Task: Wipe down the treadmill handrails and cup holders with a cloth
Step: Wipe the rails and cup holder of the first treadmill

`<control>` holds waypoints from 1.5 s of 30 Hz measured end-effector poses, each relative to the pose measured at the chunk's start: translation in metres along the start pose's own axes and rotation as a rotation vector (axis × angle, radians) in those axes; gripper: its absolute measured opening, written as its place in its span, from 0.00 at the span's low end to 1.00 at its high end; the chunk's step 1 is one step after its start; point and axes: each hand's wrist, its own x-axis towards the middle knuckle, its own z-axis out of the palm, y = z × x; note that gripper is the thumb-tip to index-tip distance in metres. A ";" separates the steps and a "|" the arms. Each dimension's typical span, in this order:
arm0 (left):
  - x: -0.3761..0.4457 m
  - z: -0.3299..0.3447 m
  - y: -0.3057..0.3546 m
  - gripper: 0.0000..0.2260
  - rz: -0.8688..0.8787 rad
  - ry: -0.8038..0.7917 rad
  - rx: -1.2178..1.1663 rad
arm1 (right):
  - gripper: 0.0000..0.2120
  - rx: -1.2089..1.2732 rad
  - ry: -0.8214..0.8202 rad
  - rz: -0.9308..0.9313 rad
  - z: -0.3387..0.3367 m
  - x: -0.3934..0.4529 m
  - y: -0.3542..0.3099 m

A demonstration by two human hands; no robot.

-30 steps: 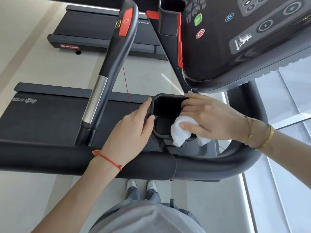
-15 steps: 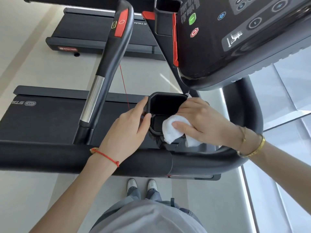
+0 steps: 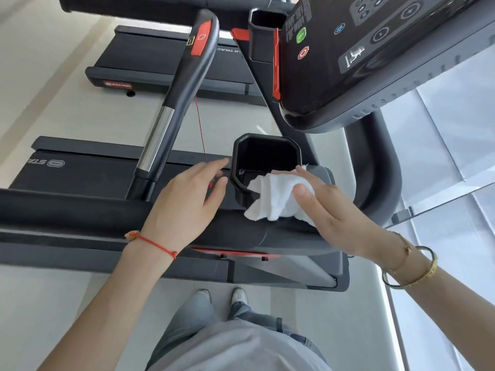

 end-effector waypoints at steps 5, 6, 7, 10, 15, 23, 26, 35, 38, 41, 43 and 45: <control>-0.016 -0.011 -0.011 0.17 0.046 -0.003 0.023 | 0.26 -0.261 -0.040 0.058 0.031 -0.014 -0.013; -0.019 -0.015 -0.014 0.17 0.060 -0.006 0.028 | 0.26 -0.333 -0.007 0.079 0.038 -0.014 -0.015; -0.022 -0.018 -0.018 0.16 0.074 -0.008 0.029 | 0.25 -0.392 0.033 0.117 0.043 -0.014 -0.016; -0.030 -0.029 -0.029 0.15 0.103 -0.014 0.027 | 0.23 -0.481 0.217 0.255 0.058 -0.007 -0.022; -0.042 -0.049 -0.053 0.14 0.158 -0.035 0.028 | 0.24 -0.656 0.396 0.282 0.105 0.004 -0.044; -0.054 -0.067 -0.092 0.12 0.262 -0.053 0.084 | 0.22 -0.792 0.501 0.212 0.130 0.005 -0.047; -0.054 -0.067 -0.095 0.11 0.289 -0.050 0.085 | 0.23 -0.719 0.571 0.271 0.122 -0.006 -0.040; -0.052 -0.073 -0.095 0.11 0.323 -0.122 0.067 | 0.22 -0.709 0.503 0.014 0.176 0.039 -0.079; -0.052 -0.075 -0.097 0.10 0.324 -0.108 0.066 | 0.25 -0.717 0.473 -0.019 0.182 0.050 -0.085; -0.053 -0.072 -0.095 0.11 0.303 -0.085 0.085 | 0.27 -0.871 0.481 0.071 0.166 0.042 -0.077; -0.053 -0.069 -0.094 0.11 0.288 -0.066 0.093 | 0.28 -0.916 0.483 0.105 0.156 0.036 -0.069; -0.053 -0.066 -0.093 0.11 0.273 -0.056 0.118 | 0.27 -0.865 0.496 0.093 0.151 0.035 -0.063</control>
